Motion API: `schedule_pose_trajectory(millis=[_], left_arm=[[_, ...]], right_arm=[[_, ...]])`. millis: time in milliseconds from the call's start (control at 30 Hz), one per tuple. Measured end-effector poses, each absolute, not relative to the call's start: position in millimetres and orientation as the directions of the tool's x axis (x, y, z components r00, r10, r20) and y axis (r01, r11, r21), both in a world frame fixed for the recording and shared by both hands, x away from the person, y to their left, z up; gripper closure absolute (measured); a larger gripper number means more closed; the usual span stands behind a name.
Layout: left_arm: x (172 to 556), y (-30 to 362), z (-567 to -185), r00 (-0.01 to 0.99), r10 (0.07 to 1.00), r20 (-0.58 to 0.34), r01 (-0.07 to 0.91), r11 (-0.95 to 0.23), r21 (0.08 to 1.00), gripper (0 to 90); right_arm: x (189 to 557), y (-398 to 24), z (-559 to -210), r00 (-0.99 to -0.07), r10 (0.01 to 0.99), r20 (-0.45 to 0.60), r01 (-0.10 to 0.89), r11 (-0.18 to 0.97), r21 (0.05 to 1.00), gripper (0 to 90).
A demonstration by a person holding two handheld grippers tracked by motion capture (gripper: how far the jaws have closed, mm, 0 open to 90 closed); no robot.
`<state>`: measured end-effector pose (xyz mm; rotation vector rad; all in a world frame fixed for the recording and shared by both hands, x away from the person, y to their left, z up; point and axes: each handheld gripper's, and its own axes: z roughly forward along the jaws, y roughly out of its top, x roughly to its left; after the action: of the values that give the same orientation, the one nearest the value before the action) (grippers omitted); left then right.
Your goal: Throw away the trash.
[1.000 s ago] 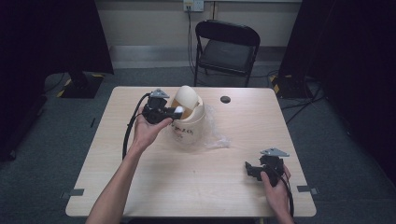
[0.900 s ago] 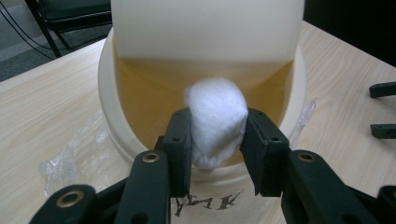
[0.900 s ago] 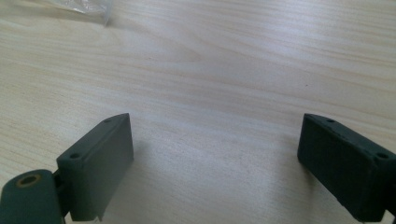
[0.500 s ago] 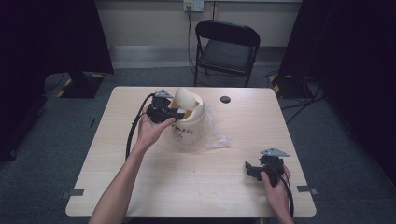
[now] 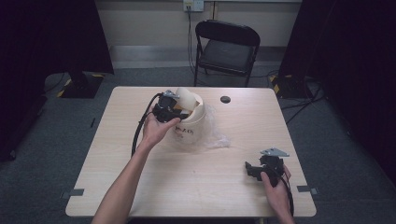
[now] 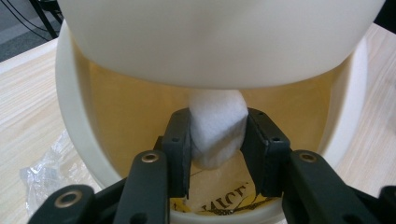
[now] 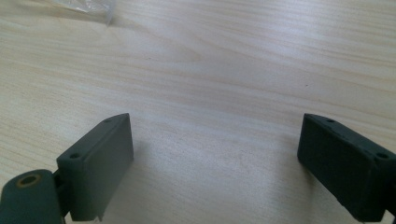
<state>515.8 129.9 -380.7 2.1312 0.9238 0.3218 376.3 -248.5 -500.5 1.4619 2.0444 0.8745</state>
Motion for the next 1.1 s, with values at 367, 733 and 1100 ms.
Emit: schedule_pose_trajectory(millis=[367,733,1100], left_arm=[[515,131,-379,0.705,0.706,-0.076,0.504,-0.423,0.753,59.7],[505,136,-370,0.715,0.696,-0.069,0.471,-0.406,0.783,63.8],[490,151,-362,0.71,0.698,-0.093,0.448,-0.346,0.825,61.1]], right_arm=[[376,-249,-501,-0.317,0.948,-0.015,0.644,0.227,0.73,9.7],[376,-249,-501,-0.317,0.948,-0.014,0.644,0.227,0.73,9.7],[376,-249,-501,-0.317,0.948,-0.014,0.645,0.227,0.73,9.7]])
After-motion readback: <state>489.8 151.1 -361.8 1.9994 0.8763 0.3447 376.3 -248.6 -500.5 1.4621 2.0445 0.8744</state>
